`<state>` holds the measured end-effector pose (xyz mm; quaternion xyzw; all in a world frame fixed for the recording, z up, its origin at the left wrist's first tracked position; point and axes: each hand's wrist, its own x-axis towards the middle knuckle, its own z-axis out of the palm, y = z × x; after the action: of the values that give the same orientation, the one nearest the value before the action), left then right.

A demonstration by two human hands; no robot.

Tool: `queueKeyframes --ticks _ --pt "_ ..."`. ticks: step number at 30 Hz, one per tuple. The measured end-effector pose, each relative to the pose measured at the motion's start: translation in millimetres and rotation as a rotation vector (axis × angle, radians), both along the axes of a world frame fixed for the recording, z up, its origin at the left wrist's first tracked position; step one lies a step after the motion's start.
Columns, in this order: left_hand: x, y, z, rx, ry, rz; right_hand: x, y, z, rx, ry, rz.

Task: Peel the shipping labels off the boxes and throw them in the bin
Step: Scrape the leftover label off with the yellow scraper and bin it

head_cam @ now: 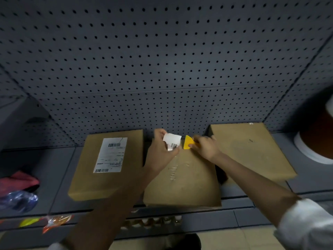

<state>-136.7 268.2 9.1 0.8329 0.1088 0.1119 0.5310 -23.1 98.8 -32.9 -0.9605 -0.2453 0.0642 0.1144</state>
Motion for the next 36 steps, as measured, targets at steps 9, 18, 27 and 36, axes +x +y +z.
queueKeyframes --ticks 9,18,27,36 --pt "-13.3 -3.3 -2.1 0.215 -0.031 -0.141 -44.0 -14.4 16.3 0.084 -0.024 -0.077" --pt "-28.0 -3.8 -12.6 0.557 -0.176 -0.09 -73.9 -30.6 24.4 0.1 -0.041 -0.132" --pt "-46.8 0.1 -29.8 0.427 -0.018 -0.142 -90.9 -37.4 18.1 0.107 -0.029 -0.115" --pt "-41.5 -12.3 -16.8 0.272 0.078 -0.207 -96.7 -48.6 19.7 0.112 -0.035 -0.155"
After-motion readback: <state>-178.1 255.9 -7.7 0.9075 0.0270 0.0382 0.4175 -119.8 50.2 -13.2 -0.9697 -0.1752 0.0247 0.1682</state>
